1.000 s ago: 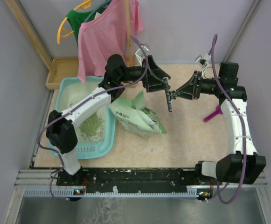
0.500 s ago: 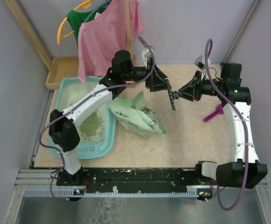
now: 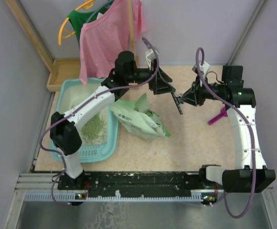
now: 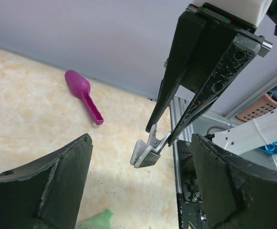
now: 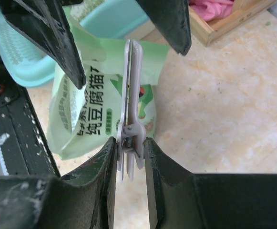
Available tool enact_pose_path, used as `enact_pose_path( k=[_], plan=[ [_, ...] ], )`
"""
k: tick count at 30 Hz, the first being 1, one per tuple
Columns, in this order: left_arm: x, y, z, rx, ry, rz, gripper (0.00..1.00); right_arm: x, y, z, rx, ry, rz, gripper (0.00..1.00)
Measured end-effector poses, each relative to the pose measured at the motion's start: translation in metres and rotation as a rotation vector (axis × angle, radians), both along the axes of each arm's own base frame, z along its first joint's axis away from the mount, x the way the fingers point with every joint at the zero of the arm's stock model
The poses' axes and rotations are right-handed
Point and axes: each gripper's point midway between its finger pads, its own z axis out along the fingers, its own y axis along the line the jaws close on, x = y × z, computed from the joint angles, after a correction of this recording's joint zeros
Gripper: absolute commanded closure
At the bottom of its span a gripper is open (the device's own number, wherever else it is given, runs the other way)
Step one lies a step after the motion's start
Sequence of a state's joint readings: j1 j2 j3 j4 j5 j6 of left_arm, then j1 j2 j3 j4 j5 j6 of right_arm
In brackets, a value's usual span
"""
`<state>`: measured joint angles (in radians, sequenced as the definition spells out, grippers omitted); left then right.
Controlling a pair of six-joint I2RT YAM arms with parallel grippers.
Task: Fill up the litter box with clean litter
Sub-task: Adjust the clamp at the center of the board.
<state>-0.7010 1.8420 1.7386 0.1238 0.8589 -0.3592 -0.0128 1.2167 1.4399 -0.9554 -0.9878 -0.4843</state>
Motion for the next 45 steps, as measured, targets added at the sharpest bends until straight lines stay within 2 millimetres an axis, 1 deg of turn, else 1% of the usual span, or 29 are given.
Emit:
enact_pose_path(
  k=[3, 4, 6, 8, 10, 13, 16, 17, 20, 24, 27, 31, 34, 37, 40, 42, 45],
  plan=[
    [0.001, 0.001, 0.0, 0.012, -0.008, 0.006, 0.09, 0.0, -0.004, -0.002, -0.049, -0.022, -0.009, 1.0],
    [0.002, 0.001, 0.0, 0.021, -0.018, 0.009, 0.11, 0.0, -0.006, -0.003, -0.064, -0.028, -0.014, 1.0],
    [0.003, 0.003, 0.002, 0.044, -0.055, 0.015, 0.12, 0.0, -0.01, -0.005, -0.094, -0.04, -0.023, 1.0],
    [0.007, 0.006, 0.001, 0.085, -0.129, 0.042, 0.12, -0.001, -0.013, -0.008, -0.122, -0.047, -0.027, 1.0],
    [0.01, 0.012, -0.006, 0.147, -0.214, 0.082, 0.11, -0.002, -0.015, -0.011, -0.148, -0.051, -0.028, 1.0],
    [0.014, 0.022, -0.02, 0.266, -0.351, 0.147, 0.07, -0.005, -0.019, -0.014, -0.191, -0.059, -0.022, 1.0],
    [0.014, 0.031, -0.033, 0.385, -0.477, 0.191, 0.01, -0.009, -0.021, -0.012, -0.234, -0.087, -0.001, 1.0],
    [0.013, 0.033, -0.039, 0.428, -0.522, 0.204, 0.01, -0.009, -0.022, -0.012, -0.252, -0.101, 0.006, 1.0],
    [0.009, 0.033, -0.059, 0.53, -0.619, 0.217, 0.01, -0.014, -0.026, -0.015, -0.316, -0.141, 0.034, 1.0],
    [-0.002, 0.029, -0.091, 0.644, -0.706, 0.19, 0.01, -0.022, -0.032, -0.017, -0.416, -0.226, 0.079, 1.0],
    [-0.008, 0.026, -0.098, 0.668, -0.743, 0.175, 0.01, -0.029, -0.038, -0.019, -0.474, -0.272, 0.103, 1.0],
    [-0.005, 0.025, -0.097, 0.661, -0.784, 0.186, 0.01, -0.036, -0.041, -0.028, -0.505, -0.266, 0.132, 1.0],
    [-0.002, 0.027, -0.093, 0.66, -0.806, 0.205, 0.01, -0.038, -0.042, -0.044, -0.51, -0.223, 0.145, 1.0],
    [0.002, 0.028, -0.095, 0.672, -0.823, 0.229, 0.01, -0.043, -0.043, -0.068, -0.51, -0.156, 0.152, 1.0],
    [0.005, 0.031, -0.101, 0.693, -0.827, 0.251, 0.01, -0.045, -0.048, -0.102, -0.521, -0.071, 0.122, 1.0],
    [0.006, 0.034, -0.106, 0.708, -0.828, 0.266, 0.01, -0.046, -0.056, -0.131, -0.547, 0.014, 0.065, 1.0],
    [0.009, 0.039, -0.106, 0.721, -0.831, 0.292, 0.01, -0.046, -0.068, -0.167, -0.59, 0.154, -0.008, 1.0]
  ],
)
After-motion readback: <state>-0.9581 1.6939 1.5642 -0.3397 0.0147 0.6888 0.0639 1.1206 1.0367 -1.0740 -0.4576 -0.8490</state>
